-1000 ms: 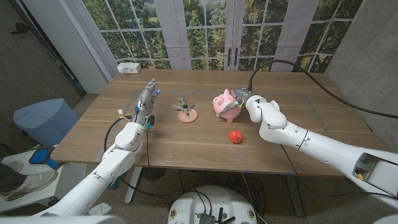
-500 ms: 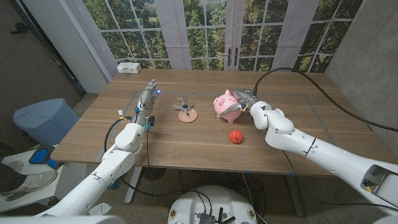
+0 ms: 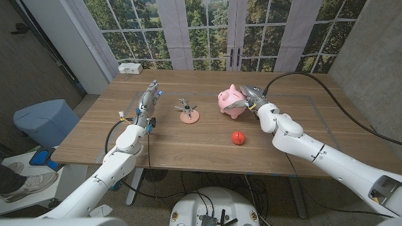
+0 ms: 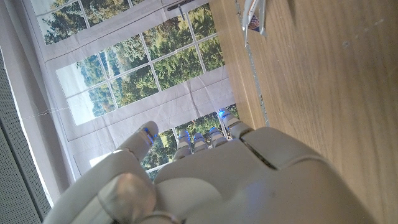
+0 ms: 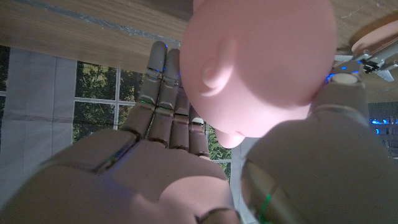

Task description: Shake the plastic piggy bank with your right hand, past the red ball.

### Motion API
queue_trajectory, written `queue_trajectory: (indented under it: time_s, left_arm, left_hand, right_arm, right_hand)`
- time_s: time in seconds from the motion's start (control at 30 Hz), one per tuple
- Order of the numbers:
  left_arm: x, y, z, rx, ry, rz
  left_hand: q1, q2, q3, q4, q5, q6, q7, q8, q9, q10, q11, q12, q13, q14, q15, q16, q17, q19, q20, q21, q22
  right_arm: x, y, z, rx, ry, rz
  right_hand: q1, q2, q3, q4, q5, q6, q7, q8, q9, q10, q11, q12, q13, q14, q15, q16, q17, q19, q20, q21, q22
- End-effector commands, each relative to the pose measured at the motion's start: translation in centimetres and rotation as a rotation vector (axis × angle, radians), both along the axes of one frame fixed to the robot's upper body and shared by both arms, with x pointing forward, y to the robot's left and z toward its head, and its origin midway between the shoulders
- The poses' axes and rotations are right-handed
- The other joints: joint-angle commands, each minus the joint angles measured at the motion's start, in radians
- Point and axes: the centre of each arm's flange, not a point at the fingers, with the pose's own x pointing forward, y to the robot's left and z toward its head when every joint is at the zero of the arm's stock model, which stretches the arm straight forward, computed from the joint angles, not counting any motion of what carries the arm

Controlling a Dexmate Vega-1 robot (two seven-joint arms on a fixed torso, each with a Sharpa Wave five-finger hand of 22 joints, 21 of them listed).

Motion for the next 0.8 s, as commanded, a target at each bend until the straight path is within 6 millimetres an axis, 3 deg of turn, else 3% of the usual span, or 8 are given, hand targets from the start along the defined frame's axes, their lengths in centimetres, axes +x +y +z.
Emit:
queue_trajectory:
  time_s: [0.03, 0.8]
  left_arm:
    - [0.0, 0.0, 0.1, 0.001, -0.004, 0.001]
    - [0.7, -0.3, 1.1, 0.009, -0.002, 0.001]
  left_hand:
    - [-0.009, 0.041, 0.0, -0.004, 0.006, 0.002, -0.004, 0.004, 0.006, -0.001, 0.006, 0.001, 0.005, 0.002, -0.056, 0.002, 0.003, 0.013, -0.05, 0.002, 0.003]
    - [-0.008, 0.042, -0.001, -0.008, 0.005, 0.003, -0.005, 0.005, 0.006, 0.001, 0.005, 0.001, 0.005, 0.004, -0.057, 0.002, 0.003, 0.014, -0.05, 0.002, 0.003]
  right_arm:
    - [-0.3, -1.8, 0.4, 0.128, -0.088, -0.001]
    - [0.1, -4.6, 1.1, 0.35, -0.171, 0.009]
  right_hand:
    - [0.44, 0.428, 0.123, -0.006, 0.007, 0.413, -0.281, 0.009, 0.004, 0.309, -0.311, -0.001, 0.14, 0.243, -0.358, 0.0, 0.583, -0.024, -0.044, 0.01, -0.002]
    - [0.437, 0.414, 0.13, -0.004, 0.03, 0.43, -0.276, 0.013, 0.004, 0.326, -0.307, 0.001, 0.178, 0.26, -0.358, -0.018, 0.602, -0.029, -0.051, 0.037, -0.029]
